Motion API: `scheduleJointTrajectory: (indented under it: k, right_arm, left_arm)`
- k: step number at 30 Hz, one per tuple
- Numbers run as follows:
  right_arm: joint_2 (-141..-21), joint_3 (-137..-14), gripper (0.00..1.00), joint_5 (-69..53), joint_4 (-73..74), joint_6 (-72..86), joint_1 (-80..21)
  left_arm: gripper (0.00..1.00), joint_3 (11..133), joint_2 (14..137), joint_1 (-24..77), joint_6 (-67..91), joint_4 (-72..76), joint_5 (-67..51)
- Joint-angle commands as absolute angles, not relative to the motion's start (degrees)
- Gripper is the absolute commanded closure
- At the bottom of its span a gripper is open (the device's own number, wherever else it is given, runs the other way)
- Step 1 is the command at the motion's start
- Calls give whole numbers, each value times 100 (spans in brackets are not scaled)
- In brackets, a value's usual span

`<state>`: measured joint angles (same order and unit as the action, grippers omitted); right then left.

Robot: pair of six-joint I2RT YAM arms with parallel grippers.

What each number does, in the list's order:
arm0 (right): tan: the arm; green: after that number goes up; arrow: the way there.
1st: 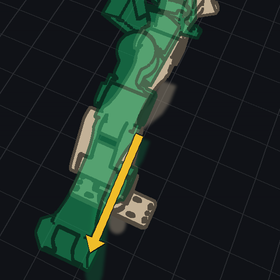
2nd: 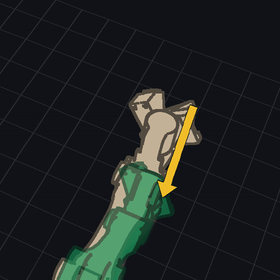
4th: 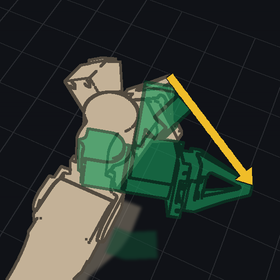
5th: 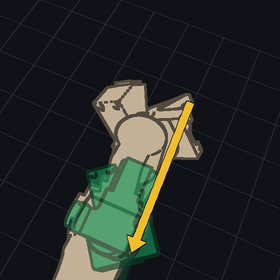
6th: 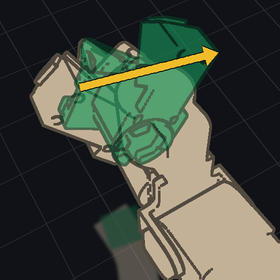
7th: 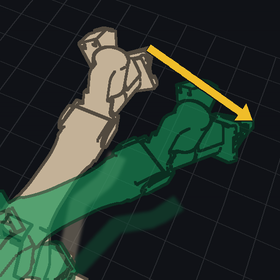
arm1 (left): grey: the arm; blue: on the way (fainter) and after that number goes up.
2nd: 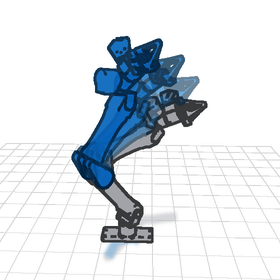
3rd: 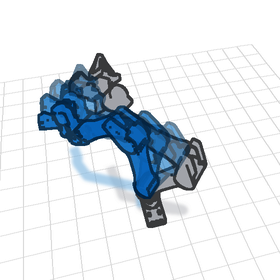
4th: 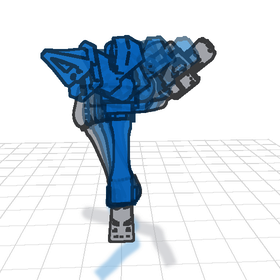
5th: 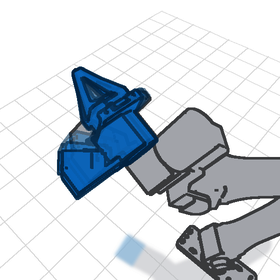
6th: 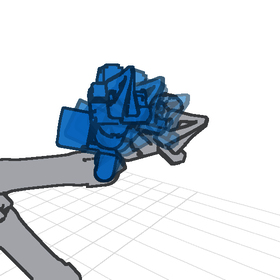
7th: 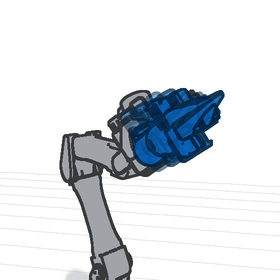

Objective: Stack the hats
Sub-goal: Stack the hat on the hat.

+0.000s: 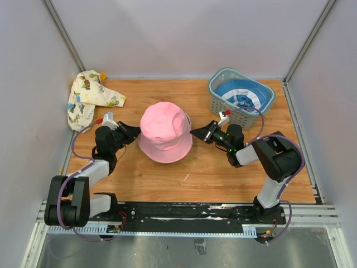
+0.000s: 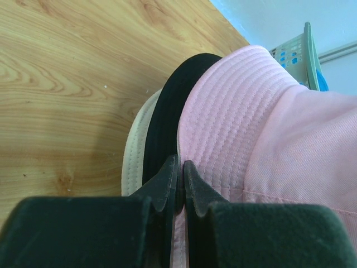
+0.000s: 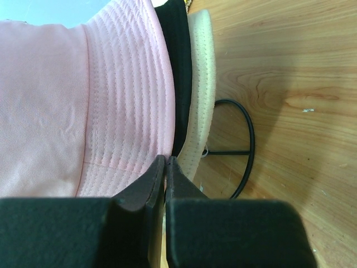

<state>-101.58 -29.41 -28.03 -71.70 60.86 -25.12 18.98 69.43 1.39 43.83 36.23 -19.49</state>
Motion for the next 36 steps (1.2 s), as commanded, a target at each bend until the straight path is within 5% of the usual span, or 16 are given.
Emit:
scheduleJointTrajectory:
  k: [1, 7, 16, 36]
  right_arm:
    - [-10356, -2856, 99, -2698, -6271, 5703, -2532]
    - [-10359, -2855, 99, -2677, -6229, 5690, -2531]
    - [-10295, -3123, 99, -2646, -5768, 5572, -2514]
    - [-9682, -4079, 99, -2610, -4483, 5055, -2435]
  left_arm:
    - [100, 1671, 7097, 114, 4025, 2676, -1520]
    - [93, 1648, 7032, 114, 4049, 2669, -1541]
    - [64, 1647, 6624, 114, 4044, 2388, -1425]
    - [63, 1528, 5979, 113, 4034, 1958, -1132]
